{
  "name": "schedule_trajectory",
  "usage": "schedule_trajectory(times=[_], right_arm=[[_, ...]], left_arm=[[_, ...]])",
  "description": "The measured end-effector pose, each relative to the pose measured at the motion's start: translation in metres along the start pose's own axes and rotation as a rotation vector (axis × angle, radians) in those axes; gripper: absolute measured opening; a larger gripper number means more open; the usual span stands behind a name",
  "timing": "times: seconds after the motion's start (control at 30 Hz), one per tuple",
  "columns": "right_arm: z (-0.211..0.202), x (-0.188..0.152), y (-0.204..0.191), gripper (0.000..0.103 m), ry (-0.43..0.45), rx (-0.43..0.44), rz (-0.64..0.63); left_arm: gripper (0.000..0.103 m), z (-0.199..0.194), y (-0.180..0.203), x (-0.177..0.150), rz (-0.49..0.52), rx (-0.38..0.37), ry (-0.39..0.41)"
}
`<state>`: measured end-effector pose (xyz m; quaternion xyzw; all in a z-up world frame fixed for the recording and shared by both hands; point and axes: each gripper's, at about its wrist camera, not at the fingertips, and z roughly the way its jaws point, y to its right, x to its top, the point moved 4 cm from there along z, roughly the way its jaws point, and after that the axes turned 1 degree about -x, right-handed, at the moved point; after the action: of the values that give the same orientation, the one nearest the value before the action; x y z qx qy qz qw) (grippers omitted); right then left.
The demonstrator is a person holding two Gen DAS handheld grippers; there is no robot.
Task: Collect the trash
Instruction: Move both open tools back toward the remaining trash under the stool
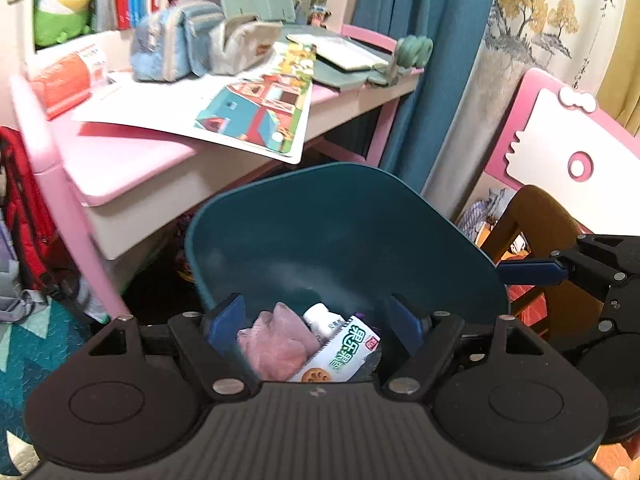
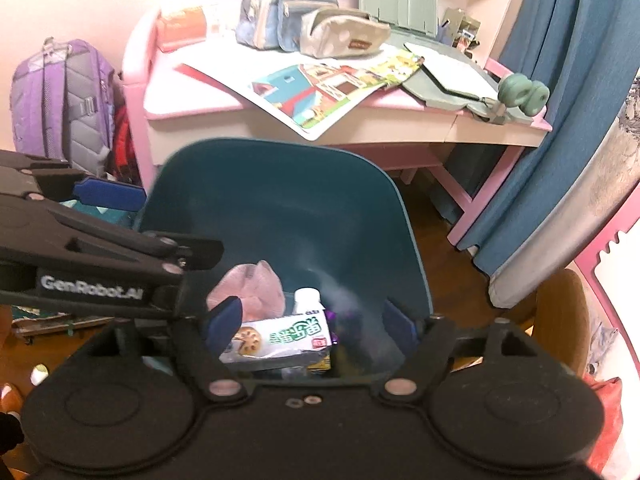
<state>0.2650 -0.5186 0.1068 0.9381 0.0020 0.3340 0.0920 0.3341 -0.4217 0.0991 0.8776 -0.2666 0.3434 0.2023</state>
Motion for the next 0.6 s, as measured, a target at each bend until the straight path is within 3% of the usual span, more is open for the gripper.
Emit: schedule_trajectory(times=[0.4, 0.6], right_arm=[[-0.055, -0.006, -0.037, 0.085, 0.088, 0.031, -0.014], [-0.076, -0.008, -0.077, 0.091, 0.136, 0.074, -0.083]], left_arm=[[0.082, -0.08, -0.025, -0.023, 0.016, 0.027, 0.096], [0.083, -0.118, -0.049, -0.043, -0.002, 0.061, 0.125]])
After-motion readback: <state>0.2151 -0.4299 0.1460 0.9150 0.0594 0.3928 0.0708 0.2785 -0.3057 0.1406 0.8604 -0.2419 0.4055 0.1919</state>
